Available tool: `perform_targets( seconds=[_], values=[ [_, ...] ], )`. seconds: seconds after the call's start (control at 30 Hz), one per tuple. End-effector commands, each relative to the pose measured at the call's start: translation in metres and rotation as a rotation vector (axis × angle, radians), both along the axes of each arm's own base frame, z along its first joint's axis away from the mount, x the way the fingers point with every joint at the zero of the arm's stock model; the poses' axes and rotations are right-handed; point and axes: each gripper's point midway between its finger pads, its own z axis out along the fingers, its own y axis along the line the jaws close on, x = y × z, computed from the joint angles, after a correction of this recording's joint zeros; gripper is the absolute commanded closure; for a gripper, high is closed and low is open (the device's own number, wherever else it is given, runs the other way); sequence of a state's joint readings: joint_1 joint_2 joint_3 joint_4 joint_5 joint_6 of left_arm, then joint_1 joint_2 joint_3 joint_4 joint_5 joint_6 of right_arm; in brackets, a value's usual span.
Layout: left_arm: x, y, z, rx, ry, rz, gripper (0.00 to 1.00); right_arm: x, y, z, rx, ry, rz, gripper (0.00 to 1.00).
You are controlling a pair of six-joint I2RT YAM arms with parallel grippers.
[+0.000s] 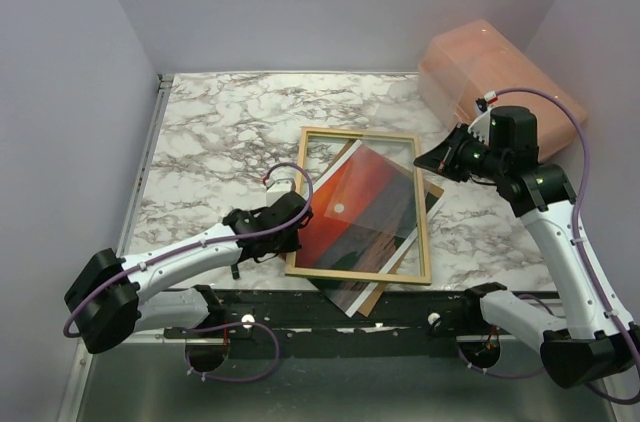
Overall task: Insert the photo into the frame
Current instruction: Adjust the photo frame at the center of the board.
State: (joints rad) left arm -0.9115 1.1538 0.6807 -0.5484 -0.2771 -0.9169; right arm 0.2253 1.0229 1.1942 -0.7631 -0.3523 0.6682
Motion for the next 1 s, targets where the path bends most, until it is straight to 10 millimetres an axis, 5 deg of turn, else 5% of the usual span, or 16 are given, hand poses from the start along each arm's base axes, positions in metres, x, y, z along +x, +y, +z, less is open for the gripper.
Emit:
perform_targets(
  seconds=[0.0,0.2,0.63,0.97],
  values=[
    [0.007,-0.017,0.017,-0.091,-0.053,0.066,1.0,0.002,0.004,0.01,0.033,-0.048,0.007,0.99],
    [0.003,-0.017,0.018,-0.095,-0.079,0.106,1.0,0.001,0.005,0.008,0.037,-0.043,0.009,0.99],
    [0.037,-0.023,0.08,-0.049,-0.213,0.091,1.0,0.0,0.004,0.009,0.042,-0.046,0.007,0.99],
    [0.011,-0.039,0.042,-0.109,-0.073,0.053,1.0,-0.001,0.006,0.012,0.052,-0.051,0.009,1.0]
  ],
)
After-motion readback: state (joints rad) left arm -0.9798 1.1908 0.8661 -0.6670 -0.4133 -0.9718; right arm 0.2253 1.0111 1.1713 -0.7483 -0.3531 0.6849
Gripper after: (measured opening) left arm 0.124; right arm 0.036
